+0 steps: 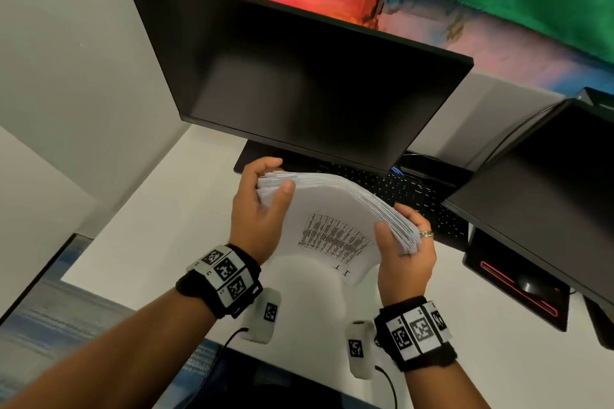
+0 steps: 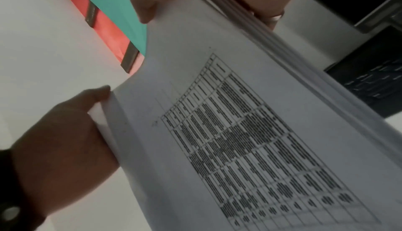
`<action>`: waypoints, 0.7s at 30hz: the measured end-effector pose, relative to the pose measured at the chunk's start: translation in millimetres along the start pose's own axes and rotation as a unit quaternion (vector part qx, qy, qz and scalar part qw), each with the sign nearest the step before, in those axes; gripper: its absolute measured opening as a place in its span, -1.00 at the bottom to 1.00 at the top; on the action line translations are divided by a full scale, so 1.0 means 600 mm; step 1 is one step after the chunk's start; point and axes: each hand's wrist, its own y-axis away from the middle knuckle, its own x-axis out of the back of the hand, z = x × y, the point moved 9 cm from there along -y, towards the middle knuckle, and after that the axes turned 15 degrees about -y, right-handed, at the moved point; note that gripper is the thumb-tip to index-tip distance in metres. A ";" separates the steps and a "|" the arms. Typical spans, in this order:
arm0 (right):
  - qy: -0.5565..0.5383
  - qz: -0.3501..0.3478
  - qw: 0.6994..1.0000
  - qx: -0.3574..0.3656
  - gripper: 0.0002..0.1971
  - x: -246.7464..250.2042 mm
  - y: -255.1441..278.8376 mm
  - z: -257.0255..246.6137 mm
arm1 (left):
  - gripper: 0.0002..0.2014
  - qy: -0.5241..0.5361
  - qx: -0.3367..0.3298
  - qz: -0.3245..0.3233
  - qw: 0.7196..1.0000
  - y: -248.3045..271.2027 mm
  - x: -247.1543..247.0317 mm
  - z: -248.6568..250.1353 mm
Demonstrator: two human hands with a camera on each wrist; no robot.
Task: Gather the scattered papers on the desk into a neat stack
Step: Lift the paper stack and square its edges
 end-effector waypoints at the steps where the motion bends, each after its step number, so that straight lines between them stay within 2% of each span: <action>1: -0.009 0.004 1.000 0.005 -0.65 -0.002 -0.001 -0.003 | -0.69 -0.003 0.002 0.008 1.000 -0.005 0.001 0.000; 5: -0.014 0.028 0.999 0.016 -0.71 0.000 -0.005 -0.011 | -0.83 -0.010 0.019 0.025 0.999 -0.016 0.005 -0.002; 11: -0.005 0.055 0.998 0.035 -0.83 0.000 -0.010 -0.022 | -0.84 0.009 0.057 0.051 0.997 -0.029 0.009 0.000; 14: -0.022 0.071 0.997 0.030 -0.81 0.004 -0.007 -0.024 | -0.86 0.010 0.066 0.060 0.996 -0.035 0.010 -0.001; 19: -0.029 0.056 0.998 0.024 -0.80 -0.002 -0.001 -0.025 | -0.83 0.015 0.085 0.047 0.995 -0.045 0.004 -0.010; 21: -0.034 0.030 0.999 0.020 -0.76 -0.007 -0.001 -0.029 | -0.82 0.029 0.090 0.042 0.995 -0.048 0.000 -0.008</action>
